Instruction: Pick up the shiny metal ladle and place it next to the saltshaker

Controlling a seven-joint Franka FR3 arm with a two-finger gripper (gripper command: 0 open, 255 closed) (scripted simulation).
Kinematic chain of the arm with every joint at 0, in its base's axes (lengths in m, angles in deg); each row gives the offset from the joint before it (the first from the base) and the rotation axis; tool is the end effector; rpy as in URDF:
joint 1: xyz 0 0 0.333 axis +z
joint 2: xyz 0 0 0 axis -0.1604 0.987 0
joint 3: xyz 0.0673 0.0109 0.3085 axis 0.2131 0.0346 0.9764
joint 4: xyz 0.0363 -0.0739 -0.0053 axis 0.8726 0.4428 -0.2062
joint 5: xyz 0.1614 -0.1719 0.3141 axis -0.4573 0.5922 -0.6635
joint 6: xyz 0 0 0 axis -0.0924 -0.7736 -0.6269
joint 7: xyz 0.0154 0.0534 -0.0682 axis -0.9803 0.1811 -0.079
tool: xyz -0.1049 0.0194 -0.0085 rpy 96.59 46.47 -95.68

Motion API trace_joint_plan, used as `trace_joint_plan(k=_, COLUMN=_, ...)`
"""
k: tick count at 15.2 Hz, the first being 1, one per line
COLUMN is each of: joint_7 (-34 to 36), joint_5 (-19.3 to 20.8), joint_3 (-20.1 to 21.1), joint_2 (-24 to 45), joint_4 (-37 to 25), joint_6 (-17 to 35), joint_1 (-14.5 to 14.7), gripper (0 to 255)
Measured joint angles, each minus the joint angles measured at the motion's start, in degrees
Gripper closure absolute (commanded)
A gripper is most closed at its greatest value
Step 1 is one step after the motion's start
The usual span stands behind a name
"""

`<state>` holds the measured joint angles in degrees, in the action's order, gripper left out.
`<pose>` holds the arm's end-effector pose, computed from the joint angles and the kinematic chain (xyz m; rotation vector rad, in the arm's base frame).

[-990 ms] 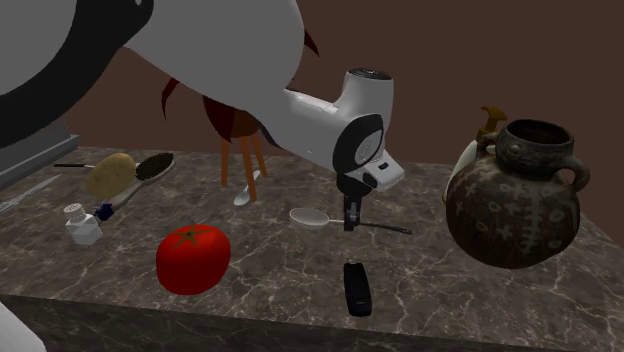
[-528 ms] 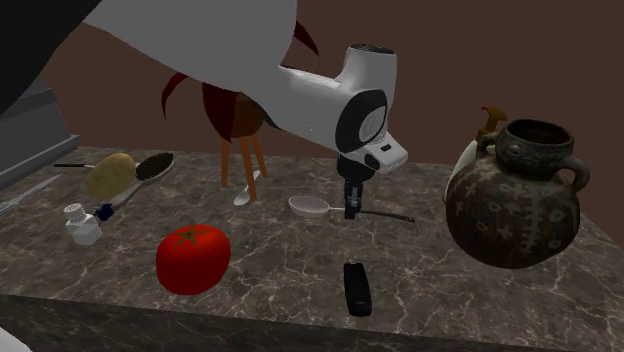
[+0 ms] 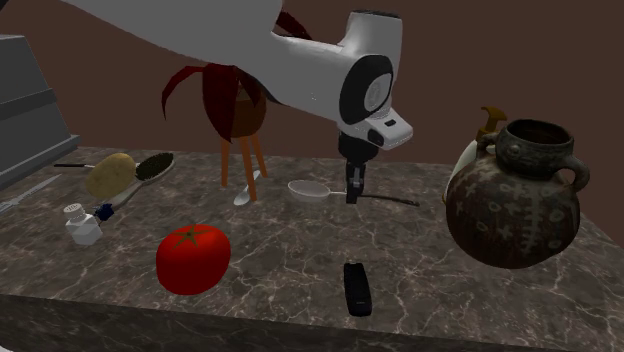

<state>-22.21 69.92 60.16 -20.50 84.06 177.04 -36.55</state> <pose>0.3908 -0.3268 0.4389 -1.9307 2.3639 -0.1030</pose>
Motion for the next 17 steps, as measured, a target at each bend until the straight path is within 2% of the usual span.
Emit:
trace_joint_plan(k=12, joint_7=1.0, joint_5=0.8, joint_3=0.3, joint_2=-2.3, joint_4=-6.7, joint_6=-8.9, joint_1=0.0, gripper=255)
trace_joint_plan(k=17, joint_7=6.5, joint_5=1.6, joint_3=3.7, joint_2=-8.5, joint_4=-1.2, joint_6=-9.3, joint_1=1.6, gripper=255)
